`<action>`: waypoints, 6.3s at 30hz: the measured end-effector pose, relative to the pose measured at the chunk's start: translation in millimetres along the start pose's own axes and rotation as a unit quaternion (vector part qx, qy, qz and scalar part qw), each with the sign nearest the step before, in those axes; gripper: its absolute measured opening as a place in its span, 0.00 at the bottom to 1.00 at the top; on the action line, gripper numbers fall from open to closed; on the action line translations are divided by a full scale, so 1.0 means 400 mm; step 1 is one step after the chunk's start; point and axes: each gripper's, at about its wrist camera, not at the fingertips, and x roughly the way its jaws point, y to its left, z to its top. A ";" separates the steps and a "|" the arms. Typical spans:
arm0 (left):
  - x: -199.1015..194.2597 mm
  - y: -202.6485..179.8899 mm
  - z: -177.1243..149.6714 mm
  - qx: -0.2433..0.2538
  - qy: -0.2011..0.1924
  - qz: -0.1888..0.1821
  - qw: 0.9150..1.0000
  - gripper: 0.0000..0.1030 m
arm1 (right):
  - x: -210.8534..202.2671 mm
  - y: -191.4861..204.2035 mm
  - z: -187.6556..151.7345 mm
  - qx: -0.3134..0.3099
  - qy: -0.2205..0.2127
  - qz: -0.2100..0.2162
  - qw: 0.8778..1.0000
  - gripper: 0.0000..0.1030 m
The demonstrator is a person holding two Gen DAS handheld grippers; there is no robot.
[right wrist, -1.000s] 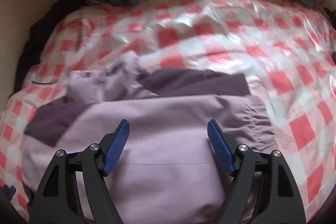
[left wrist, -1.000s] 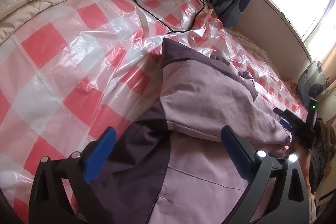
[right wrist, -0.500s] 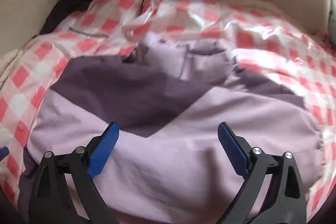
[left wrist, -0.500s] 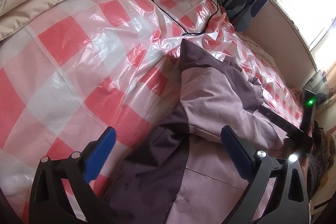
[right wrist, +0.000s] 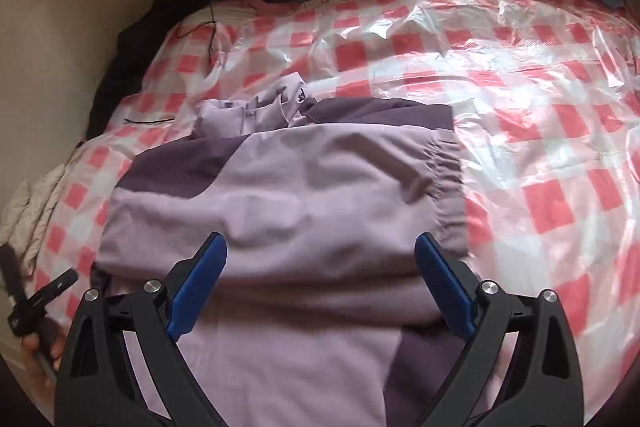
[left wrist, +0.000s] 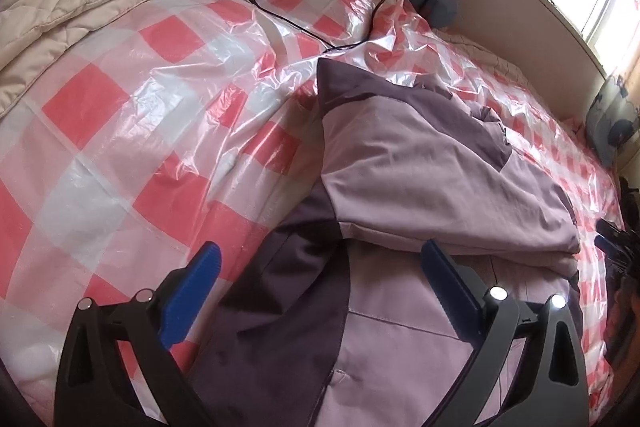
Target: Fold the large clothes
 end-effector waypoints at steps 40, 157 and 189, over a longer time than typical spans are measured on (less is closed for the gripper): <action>-0.284 0.302 -0.596 -0.082 0.250 -0.293 0.919 0.93 | -0.408 -0.256 -0.779 0.218 0.177 0.241 0.929 0.94; -0.640 0.279 -0.712 0.160 0.108 -0.094 0.977 0.49 | -0.542 -0.223 -1.081 0.182 0.166 0.365 0.898 0.43; -0.630 0.232 -0.769 0.301 0.022 0.062 0.951 0.82 | -0.452 -0.209 -1.129 0.237 0.204 0.330 0.891 0.81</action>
